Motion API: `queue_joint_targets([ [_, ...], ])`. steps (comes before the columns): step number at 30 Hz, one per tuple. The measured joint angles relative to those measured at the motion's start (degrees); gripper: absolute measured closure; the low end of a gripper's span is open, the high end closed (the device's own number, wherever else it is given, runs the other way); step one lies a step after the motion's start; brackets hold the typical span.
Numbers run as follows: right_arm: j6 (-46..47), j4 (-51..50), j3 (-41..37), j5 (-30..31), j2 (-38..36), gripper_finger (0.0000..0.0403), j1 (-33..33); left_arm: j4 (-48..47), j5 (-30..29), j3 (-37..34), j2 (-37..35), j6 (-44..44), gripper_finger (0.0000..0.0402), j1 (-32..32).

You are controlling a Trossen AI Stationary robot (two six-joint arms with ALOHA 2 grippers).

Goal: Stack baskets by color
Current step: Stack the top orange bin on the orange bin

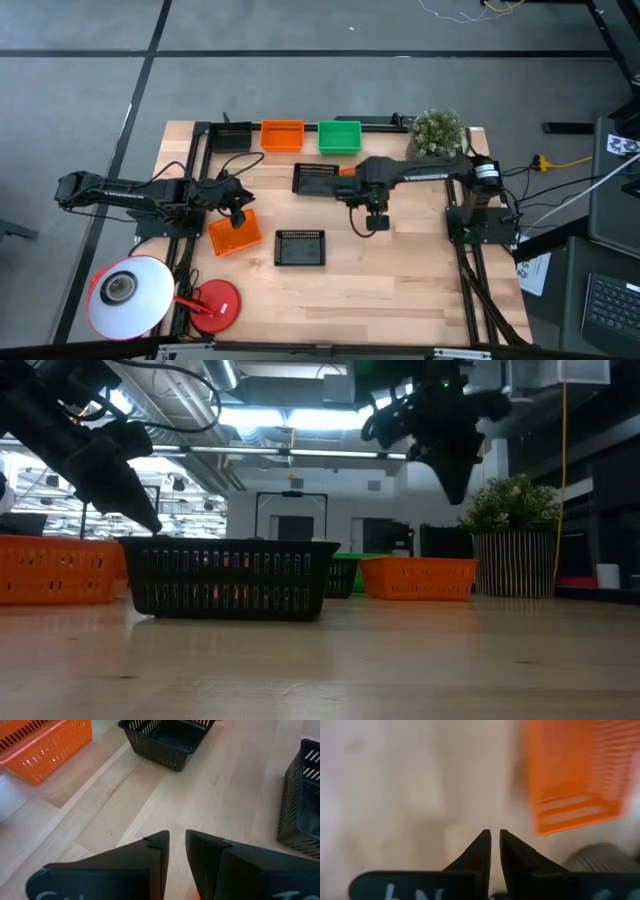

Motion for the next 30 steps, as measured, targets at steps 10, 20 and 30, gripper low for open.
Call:
queue_joint_targets([
  [10, 4.3, 12.3, -12.0, 7.7, -3.9, 0.0304, -2.1, 0.0, 0.0, 0.0, 0.0, 0.0, 0.0347, 0.0],
  [20, -5.7, 25.3, -20.4, 9.7, -3.5, 0.0186, -4.0, 0.2, 0.0, 0.0, 0.0, -0.3, 0.0347, 0.0],
  [30, -10.7, 39.6, -28.1, 8.0, -3.3, 0.0203, -5.0, 0.2, 0.0, 0.0, 0.0, -0.3, 0.0347, 0.0],
])
